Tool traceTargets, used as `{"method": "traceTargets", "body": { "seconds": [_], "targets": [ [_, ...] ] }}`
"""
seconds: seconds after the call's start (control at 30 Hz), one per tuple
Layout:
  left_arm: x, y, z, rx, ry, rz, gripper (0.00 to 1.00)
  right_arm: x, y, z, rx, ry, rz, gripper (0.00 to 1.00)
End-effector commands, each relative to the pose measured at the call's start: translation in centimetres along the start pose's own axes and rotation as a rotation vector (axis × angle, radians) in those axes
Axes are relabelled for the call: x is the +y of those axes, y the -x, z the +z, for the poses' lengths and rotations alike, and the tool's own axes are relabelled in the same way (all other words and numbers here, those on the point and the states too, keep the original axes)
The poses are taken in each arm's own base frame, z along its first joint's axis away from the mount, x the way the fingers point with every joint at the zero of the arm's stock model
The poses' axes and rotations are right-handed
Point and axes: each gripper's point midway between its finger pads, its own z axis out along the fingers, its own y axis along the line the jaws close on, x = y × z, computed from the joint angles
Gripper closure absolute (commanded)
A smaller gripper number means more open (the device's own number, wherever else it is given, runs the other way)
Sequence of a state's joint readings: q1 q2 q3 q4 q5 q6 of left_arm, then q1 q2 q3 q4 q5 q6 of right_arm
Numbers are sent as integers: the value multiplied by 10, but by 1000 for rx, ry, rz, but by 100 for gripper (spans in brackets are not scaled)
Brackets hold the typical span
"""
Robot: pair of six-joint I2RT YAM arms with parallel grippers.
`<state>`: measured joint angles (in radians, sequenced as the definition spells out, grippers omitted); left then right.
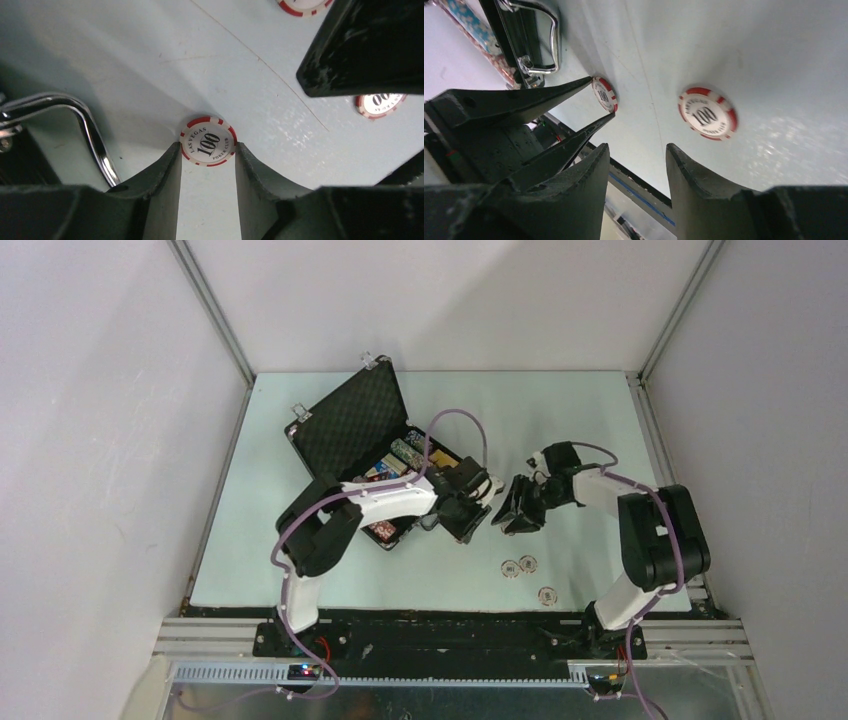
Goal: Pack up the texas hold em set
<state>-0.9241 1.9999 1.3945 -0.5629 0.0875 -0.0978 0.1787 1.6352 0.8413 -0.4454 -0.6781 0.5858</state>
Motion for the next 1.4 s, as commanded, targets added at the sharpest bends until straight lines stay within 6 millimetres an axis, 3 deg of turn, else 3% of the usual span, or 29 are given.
{"method": "traceTargets", "body": {
  "seconds": [0.0, 0.23, 0.37, 0.53, 0.6, 0.77, 0.83, 0.93, 1.37],
  "targets": [
    [-12, 10, -17, -107, -160, -87, 63, 30, 4, 9, 19, 85, -82, 52],
    [-8, 16, -32, -170, -177, -64, 63, 38, 1, 21, 51, 104, -64, 54],
    [-11, 22, -39, -205, -192, -51, 63, 41, -3, 28, 120, 119, 35, 55],
    [-12, 22, -37, -216, -201, -52, 61, 50, -4, 28, 158, 100, 87, 56],
    [-7, 21, -37, -209, -170, -58, 55, 51, -1, 26, 144, 90, 78, 56],
    [23, 16, -41, -195, 16, -91, 25, 43, -1, 25, 125, 46, 52, 57],
    [27, 10, -37, -162, 51, -79, 22, 41, 0, 23, 110, 29, 38, 57],
    [25, 2, -27, -109, 70, -34, 23, 38, 1, 20, 87, 5, 23, 57],
    [9, 0, -11, -64, 69, 22, 28, 31, 9, 11, 10, -4, 38, 58]
  ]
}}
